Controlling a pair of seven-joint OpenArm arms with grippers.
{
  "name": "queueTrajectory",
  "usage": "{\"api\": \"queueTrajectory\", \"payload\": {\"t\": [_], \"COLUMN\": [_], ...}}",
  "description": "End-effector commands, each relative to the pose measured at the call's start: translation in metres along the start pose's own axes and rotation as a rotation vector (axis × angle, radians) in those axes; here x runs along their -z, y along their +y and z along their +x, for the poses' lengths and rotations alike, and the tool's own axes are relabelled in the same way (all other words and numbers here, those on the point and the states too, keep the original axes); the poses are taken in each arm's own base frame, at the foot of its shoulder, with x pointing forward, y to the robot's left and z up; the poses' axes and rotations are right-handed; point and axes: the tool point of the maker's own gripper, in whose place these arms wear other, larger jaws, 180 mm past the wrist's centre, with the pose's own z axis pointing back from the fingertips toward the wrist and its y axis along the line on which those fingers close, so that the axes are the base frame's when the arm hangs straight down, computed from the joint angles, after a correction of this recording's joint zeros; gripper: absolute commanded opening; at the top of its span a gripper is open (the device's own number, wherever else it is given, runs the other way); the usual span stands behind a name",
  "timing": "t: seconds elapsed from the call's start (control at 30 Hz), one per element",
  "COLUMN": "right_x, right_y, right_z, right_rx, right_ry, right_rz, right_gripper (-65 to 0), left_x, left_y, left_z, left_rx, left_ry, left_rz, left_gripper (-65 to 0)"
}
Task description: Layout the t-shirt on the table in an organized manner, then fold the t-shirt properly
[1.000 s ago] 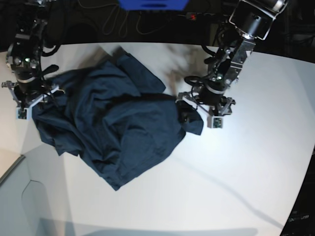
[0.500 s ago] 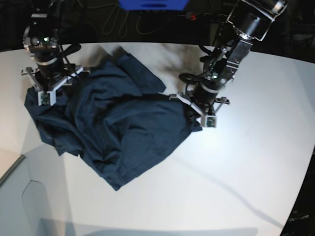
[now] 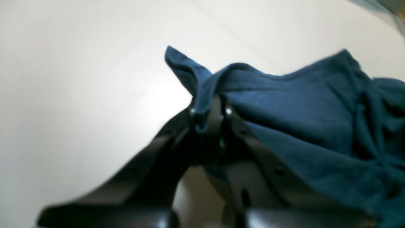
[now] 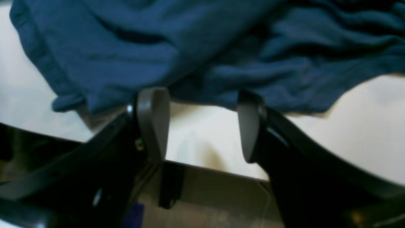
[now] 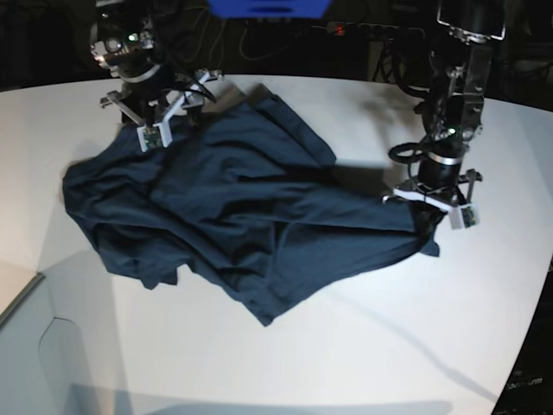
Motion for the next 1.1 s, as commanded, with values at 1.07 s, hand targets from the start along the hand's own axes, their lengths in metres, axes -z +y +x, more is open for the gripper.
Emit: {"api": "queueTrajectory", "payload": {"t": [1.07], "right_x": [0.073], "right_y": [0.020], "right_z": [0.017], "right_rx": [-0.015], "right_ry": [0.047], "right_rz": [0.073], "right_gripper": [-40.1], "left_x": [-0.050], "left_y": [0.109], "left_z": [0.019], "left_rx": [-0.023], "left_ry": [-0.084], "left_rz": [0.259], "left_gripper": [-64.9]}}
